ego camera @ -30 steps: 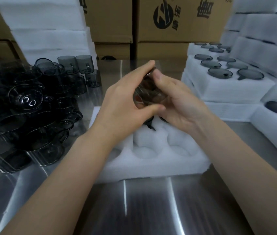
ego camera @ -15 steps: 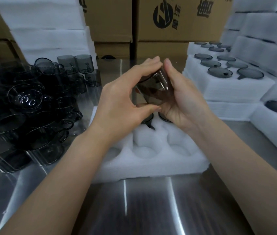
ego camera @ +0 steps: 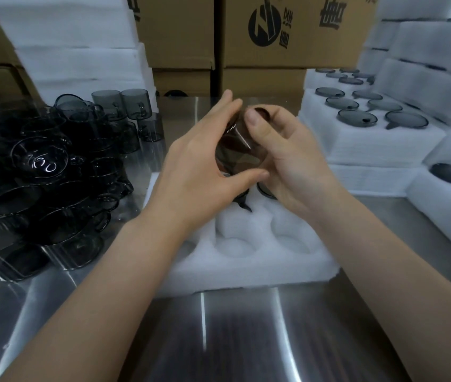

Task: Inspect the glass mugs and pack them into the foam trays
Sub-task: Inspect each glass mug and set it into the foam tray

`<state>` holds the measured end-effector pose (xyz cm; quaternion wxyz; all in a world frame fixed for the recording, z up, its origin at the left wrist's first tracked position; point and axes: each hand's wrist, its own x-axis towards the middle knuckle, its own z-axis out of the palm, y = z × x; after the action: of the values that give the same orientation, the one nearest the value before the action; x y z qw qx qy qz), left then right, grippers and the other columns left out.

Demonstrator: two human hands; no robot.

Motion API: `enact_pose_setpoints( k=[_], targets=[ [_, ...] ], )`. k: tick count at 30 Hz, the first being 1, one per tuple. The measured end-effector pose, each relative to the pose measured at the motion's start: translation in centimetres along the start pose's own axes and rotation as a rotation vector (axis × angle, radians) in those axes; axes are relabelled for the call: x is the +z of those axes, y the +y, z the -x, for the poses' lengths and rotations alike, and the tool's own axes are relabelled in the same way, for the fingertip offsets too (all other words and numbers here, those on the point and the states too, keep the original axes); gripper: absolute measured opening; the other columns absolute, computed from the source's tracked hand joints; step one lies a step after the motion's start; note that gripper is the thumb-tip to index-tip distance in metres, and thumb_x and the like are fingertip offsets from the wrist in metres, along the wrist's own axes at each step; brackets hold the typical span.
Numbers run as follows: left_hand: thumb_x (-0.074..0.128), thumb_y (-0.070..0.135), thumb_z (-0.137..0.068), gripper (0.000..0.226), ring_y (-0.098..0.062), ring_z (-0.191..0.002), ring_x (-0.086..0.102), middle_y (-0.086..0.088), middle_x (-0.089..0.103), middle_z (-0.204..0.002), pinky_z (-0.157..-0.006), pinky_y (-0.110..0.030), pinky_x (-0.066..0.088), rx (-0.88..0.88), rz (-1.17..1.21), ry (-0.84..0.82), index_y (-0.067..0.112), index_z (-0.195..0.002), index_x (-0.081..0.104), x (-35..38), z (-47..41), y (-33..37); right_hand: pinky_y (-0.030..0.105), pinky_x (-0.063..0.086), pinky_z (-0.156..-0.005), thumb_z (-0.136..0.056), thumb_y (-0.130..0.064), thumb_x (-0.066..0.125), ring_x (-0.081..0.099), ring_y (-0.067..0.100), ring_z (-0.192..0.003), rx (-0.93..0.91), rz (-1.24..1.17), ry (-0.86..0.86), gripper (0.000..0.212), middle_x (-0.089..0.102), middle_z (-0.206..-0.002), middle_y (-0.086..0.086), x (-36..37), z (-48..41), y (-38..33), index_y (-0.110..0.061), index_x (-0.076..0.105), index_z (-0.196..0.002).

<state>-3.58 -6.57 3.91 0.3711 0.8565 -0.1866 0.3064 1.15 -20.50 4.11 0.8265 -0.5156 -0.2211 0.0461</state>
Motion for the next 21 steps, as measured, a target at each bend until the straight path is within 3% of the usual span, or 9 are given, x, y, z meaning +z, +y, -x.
enact_pose_setpoints(
  k=[6,12,14,17,18,21],
  targets=[
    [0.084,0.027,-0.073,0.084,-0.012,-0.131,0.048,-0.007,0.052,-0.144,-0.107,-0.014,0.034,0.025,-0.030,0.027,0.011,-0.145,0.043,0.4,0.3,0.0,0.026,0.054,-0.055,-0.095,-0.012,0.062,0.069,0.012,-0.068,-0.103,0.122,0.067,0.002,0.071,-0.075,0.001,-0.1,-0.1,0.2,-0.010,0.060,-0.094],
    [0.084,0.025,-0.073,0.084,-0.008,-0.132,0.046,-0.005,0.052,-0.144,-0.109,-0.015,0.034,0.033,0.025,0.001,0.012,-0.145,0.043,0.2,0.4,0.1,0.027,0.053,-0.052,-0.095,-0.021,0.060,0.067,0.011,-0.066,-0.192,0.259,0.088,0.008,0.070,-0.072,-0.004,-0.5,-0.4,0.5,-0.018,0.062,-0.088],
    [0.084,0.022,-0.073,0.083,-0.008,-0.133,0.046,-0.004,0.052,-0.144,-0.110,-0.017,0.035,0.027,0.066,0.005,0.011,-0.144,0.044,0.1,0.3,0.0,0.028,0.055,-0.057,-0.098,-0.030,0.054,0.069,0.012,-0.073,-0.156,0.231,0.064,0.018,0.071,-0.079,-0.002,-0.6,-0.5,0.4,-0.016,0.064,-0.092],
    [0.081,0.017,-0.074,0.079,-0.010,-0.141,0.037,-0.002,0.046,-0.149,-0.116,-0.031,0.033,0.016,0.202,-0.001,0.013,-0.144,0.043,-0.2,0.3,-0.4,0.038,0.058,-0.075,-0.103,-0.043,0.039,0.071,0.022,-0.095,0.033,-0.052,0.025,0.046,0.073,-0.098,0.010,-0.9,-0.8,0.2,-0.013,0.072,-0.092],
    [0.079,0.016,-0.075,0.077,-0.011,-0.143,0.033,0.000,0.044,-0.150,-0.117,-0.034,0.032,0.018,0.252,-0.012,0.016,-0.143,0.043,-0.2,0.3,-0.5,0.042,0.057,-0.083,-0.103,-0.043,0.040,0.069,0.026,-0.103,0.100,-0.127,0.006,0.046,0.072,-0.105,0.013,-1.0,-0.9,0.1,-0.013,0.073,-0.093],
    [0.074,0.012,-0.074,0.070,-0.009,-0.148,0.021,0.009,0.039,-0.153,-0.120,-0.033,0.025,0.004,0.334,-0.060,0.024,-0.138,0.046,-0.5,0.3,-0.7,0.044,0.048,-0.103,-0.093,-0.032,0.057,0.062,0.027,-0.114,0.221,-0.151,-0.163,0.023,0.068,-0.114,0.011,-1.1,-1.1,0.2,-0.018,0.075,-0.095]
  ],
)
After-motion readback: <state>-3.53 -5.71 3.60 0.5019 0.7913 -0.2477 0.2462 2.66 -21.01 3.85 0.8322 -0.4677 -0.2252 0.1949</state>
